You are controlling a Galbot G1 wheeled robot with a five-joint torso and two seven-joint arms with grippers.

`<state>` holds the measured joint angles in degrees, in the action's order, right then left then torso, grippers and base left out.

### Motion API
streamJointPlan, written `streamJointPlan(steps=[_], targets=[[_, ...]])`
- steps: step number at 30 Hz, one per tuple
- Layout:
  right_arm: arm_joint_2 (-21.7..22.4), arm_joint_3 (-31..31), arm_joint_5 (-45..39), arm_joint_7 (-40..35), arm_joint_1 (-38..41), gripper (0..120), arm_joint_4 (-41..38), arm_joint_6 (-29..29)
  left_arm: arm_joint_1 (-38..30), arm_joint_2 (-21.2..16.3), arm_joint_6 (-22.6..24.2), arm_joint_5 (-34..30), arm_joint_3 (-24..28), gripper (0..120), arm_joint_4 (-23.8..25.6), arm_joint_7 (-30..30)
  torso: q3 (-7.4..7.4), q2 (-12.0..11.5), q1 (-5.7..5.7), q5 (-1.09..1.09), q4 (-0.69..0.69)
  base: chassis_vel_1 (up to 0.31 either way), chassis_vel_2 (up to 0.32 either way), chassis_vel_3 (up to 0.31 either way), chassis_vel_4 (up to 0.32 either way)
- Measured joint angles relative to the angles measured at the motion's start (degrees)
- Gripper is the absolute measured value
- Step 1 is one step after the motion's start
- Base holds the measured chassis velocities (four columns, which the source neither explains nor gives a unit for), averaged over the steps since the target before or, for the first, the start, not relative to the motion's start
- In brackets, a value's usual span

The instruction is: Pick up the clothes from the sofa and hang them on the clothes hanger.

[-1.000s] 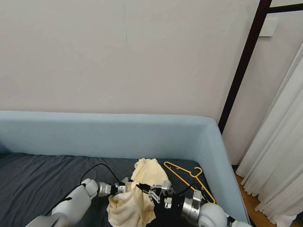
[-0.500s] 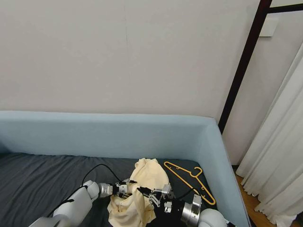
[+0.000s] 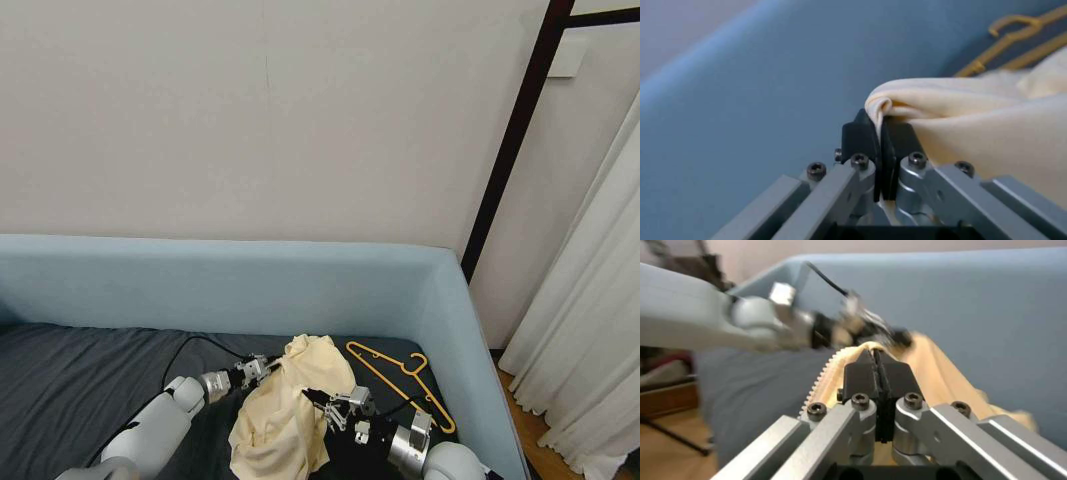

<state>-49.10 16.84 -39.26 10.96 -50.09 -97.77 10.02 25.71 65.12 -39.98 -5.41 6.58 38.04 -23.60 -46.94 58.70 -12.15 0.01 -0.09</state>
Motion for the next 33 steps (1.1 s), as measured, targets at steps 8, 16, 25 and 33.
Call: streamJointPlan(steps=[8,16,25,33], targets=[[0.88,-3.26,-5.64,-11.87,10.87,0,-1.88,-2.61,0.47,-4.42,4.14,-12.02,-2.66,0,14.19,16.78,-0.01,0.0,-0.01,-0.01,0.02,0.0,0.0,0.0,0.0],[1.07,-6.48,-18.58,-4.88,26.94,0,-2.29,0.61,9.31,-9.17,16.14,-20.8,-5.99,0,43.81,37.04,0.01,0.0,-0.01,-0.02,-0.01,0.0,0.0,0.0,0.0],[2.73,-3.52,-12.52,-1.87,18.23,0,-2.55,1.89,29.65,-11.25,28.6,-17.76,-4.78,0,55.12,48.44,0.01,0.0,0.0,0.0,-0.01,0.0,0.0,0.0,0.0],[2.09,2.15,-3.03,-6.04,6.45,0,0.0,1.83,45.69,-12.2,46.12,-19.12,1.5,0,58.55,61.63,0.01,0.01,0.01,-0.01,0.0,0.0,0.0,0.0,0.0]])
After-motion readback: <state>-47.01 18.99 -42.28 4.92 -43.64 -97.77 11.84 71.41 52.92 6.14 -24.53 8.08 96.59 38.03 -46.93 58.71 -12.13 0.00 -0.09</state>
